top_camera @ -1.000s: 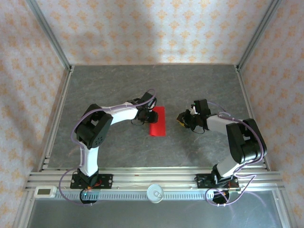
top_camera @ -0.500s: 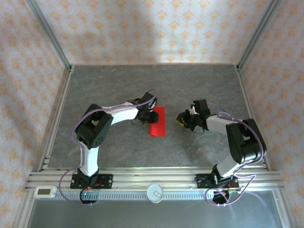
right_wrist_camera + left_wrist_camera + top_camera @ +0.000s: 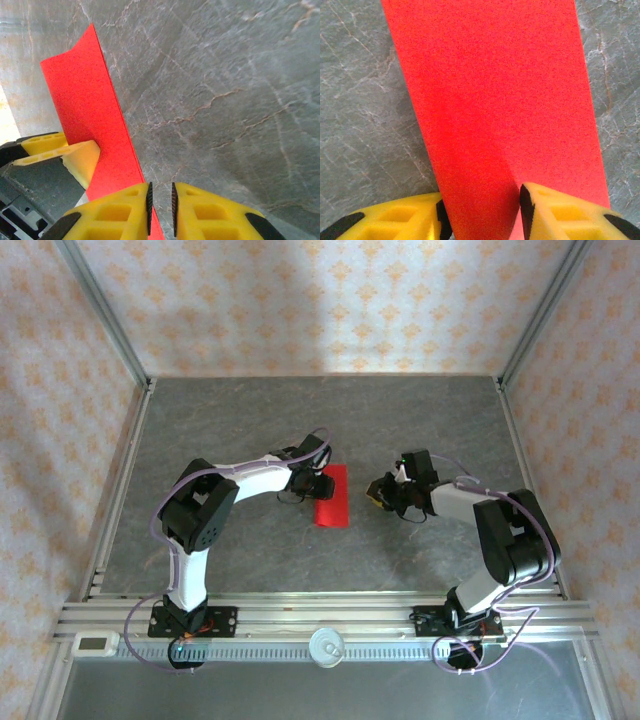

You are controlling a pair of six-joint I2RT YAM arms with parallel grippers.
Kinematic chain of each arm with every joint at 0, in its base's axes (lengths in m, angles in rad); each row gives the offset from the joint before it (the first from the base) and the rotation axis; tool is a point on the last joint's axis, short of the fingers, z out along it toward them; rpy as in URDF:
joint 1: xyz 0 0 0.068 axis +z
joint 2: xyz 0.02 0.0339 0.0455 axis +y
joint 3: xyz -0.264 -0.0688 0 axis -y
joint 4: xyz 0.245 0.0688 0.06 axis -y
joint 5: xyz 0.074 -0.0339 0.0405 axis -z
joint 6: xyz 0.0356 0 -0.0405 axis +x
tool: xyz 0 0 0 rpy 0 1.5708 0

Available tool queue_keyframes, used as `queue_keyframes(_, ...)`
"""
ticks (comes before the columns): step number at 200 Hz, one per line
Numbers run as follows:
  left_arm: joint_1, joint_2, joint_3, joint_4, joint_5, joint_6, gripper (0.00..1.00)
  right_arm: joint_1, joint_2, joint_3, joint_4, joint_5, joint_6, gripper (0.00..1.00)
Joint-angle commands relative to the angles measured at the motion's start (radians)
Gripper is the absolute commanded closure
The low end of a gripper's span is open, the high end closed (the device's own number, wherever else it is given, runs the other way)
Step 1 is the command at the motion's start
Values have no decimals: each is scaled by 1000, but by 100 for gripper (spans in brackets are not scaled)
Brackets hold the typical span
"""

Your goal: Fold a paper plane with a square sheet of paper (pick it up from the middle)

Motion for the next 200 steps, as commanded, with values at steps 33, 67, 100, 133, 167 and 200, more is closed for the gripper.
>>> queue_keyframes(33,31,104,-39,13,-153,-8,55,8,10,24,17,24,1,80)
queue_keyframes(67,32,95,-32,-12,-172,0,54,-4,-21,13,-2,98,-16,82)
queue_keyframes(100,32,86,-15,-23,-184,-19,54,-53,-51,-5,7,112,-13,83)
queue_keyframes(133,32,74,-5,-34,-181,-48,53,-60,-37,36,-33,89,-44,83)
queue_keyframes(167,33,62,-22,-20,-173,-61,52,-60,-36,46,-34,74,-47,83)
queue_keyframes(200,33,69,-34,-12,-178,-74,52,-60,-40,48,-42,67,-51,83)
